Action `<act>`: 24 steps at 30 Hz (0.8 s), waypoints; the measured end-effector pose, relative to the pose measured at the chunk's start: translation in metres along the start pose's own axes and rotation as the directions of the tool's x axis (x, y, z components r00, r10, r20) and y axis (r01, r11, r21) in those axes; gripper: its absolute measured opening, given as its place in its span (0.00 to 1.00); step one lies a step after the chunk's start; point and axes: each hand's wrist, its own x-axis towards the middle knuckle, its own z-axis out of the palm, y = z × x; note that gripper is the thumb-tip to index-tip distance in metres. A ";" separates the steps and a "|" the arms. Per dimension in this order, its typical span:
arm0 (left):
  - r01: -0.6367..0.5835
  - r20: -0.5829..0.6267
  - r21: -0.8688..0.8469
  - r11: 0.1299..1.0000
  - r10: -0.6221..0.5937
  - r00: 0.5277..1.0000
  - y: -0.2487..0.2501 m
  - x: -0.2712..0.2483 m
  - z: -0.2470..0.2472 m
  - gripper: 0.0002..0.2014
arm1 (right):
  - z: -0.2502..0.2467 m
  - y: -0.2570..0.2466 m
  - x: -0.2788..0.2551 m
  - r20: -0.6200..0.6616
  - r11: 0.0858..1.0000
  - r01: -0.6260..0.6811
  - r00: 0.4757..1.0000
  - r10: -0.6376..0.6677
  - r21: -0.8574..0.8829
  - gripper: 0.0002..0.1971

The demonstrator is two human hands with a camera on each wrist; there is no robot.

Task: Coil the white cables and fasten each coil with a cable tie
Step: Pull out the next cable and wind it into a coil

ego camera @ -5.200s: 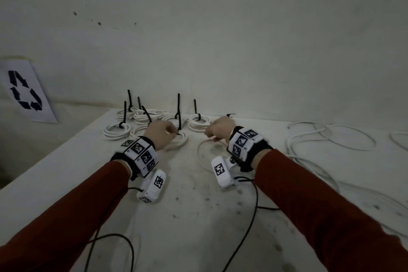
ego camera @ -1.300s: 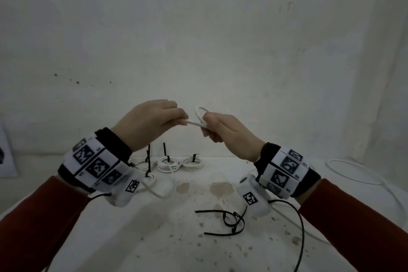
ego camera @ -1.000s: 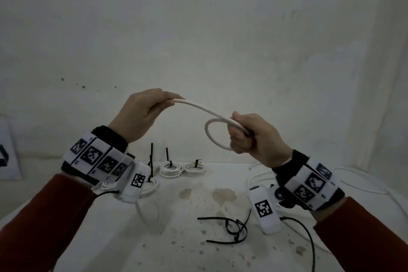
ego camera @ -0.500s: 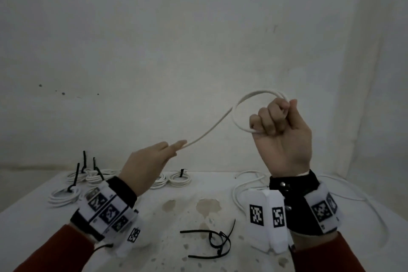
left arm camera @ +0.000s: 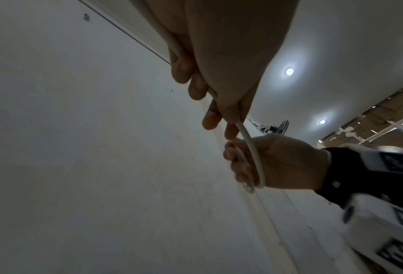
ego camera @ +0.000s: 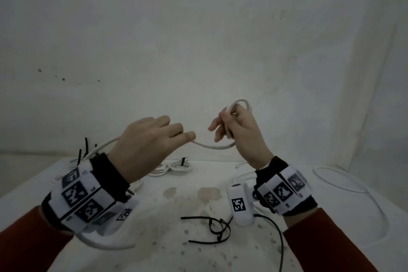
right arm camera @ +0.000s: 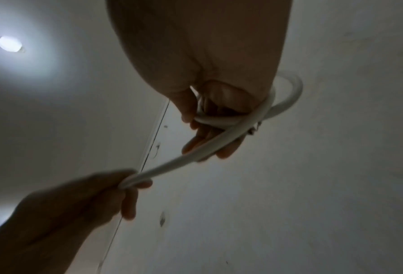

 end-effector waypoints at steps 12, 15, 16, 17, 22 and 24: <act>0.231 -0.050 -0.634 0.738 -0.337 0.940 -0.007 0.011 0.007 0.16 | 0.022 -0.014 -0.021 0.359 0.898 -0.278 0.921 0.148 0.342 0.28; 0.233 -0.036 -0.702 0.673 -0.359 0.933 0.002 0.015 0.007 0.19 | 0.026 -0.018 -0.022 0.370 0.815 -0.316 0.919 0.135 0.486 0.27; 0.241 -0.018 -0.711 0.661 -0.360 0.933 0.004 0.015 0.008 0.18 | 0.027 -0.020 -0.022 0.383 0.799 -0.321 0.915 0.124 0.508 0.27; 0.253 -0.004 -0.725 0.640 -0.371 0.929 0.006 0.015 0.008 0.16 | 0.028 -0.021 -0.023 0.395 0.788 -0.327 0.911 0.116 0.522 0.26; 0.300 0.191 -0.912 0.279 -0.357 0.914 0.004 0.014 0.006 0.14 | 0.029 -0.022 -0.026 0.351 0.814 -0.271 0.932 0.089 0.514 0.24; 0.271 0.230 -0.959 0.087 -0.329 0.916 0.008 0.014 0.005 0.19 | 0.028 -0.021 -0.026 0.350 0.823 -0.256 0.934 0.074 0.507 0.23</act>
